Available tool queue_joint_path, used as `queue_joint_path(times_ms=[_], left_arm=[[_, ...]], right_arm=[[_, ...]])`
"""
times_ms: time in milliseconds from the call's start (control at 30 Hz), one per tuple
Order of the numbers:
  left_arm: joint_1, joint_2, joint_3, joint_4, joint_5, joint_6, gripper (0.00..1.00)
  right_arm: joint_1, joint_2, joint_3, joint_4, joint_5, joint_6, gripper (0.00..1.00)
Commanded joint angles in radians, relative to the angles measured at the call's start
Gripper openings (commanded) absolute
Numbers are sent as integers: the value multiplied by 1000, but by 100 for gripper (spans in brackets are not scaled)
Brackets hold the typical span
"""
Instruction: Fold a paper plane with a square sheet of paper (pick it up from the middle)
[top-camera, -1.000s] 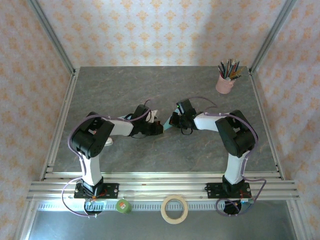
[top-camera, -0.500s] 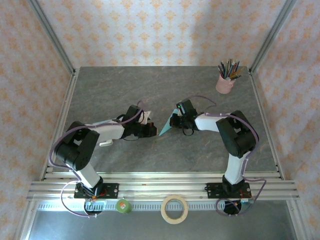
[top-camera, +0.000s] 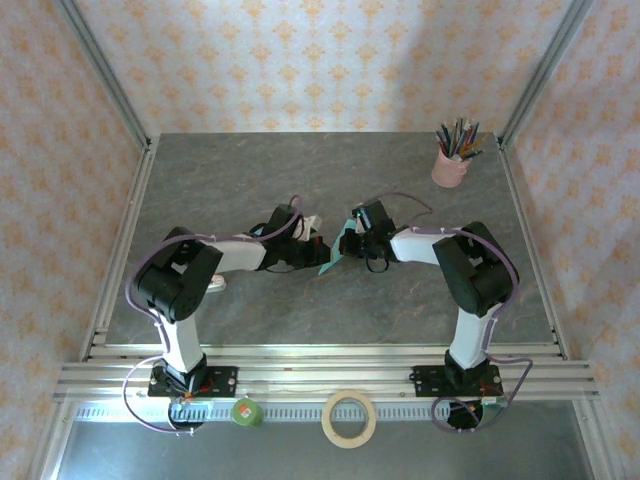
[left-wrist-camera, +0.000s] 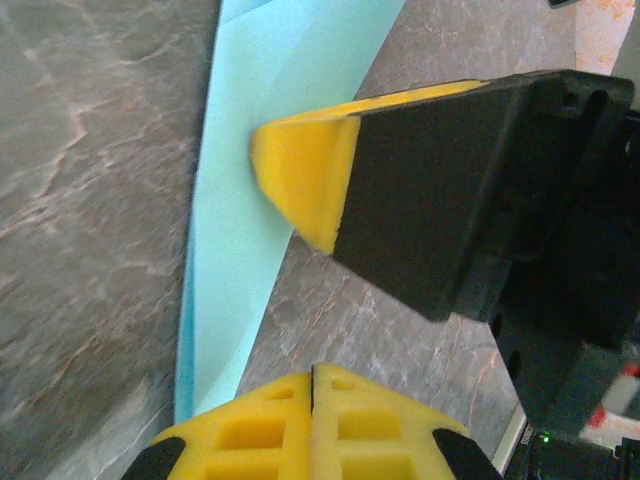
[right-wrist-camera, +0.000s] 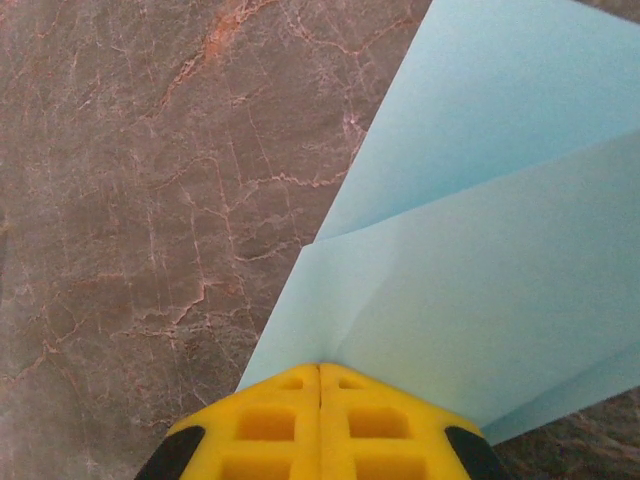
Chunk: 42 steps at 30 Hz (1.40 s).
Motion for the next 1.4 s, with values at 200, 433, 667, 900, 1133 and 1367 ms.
queue_joint_path(times_ms=[200, 433, 667, 900, 1133, 1367], left_arm=[[-5, 61, 40, -10, -34, -7, 4], [-6, 89, 26, -85, -86, 25, 3], [-10, 100, 25, -138, -110, 48, 2], [-14, 105, 37, -158, -124, 80, 1], [-18, 104, 38, -164, -126, 81, 1], [-19, 103, 34, -172, -133, 82, 1]], right_arm=[[-2, 34, -29, -96, 3, 17, 3], [-3, -27, -20, -57, -31, 37, 3], [13, -89, -31, -16, -61, 65, 3], [35, -96, -66, 5, -71, 90, 3], [44, -58, -48, 16, -74, 99, 3], [46, -15, -27, -11, -46, 89, 3]])
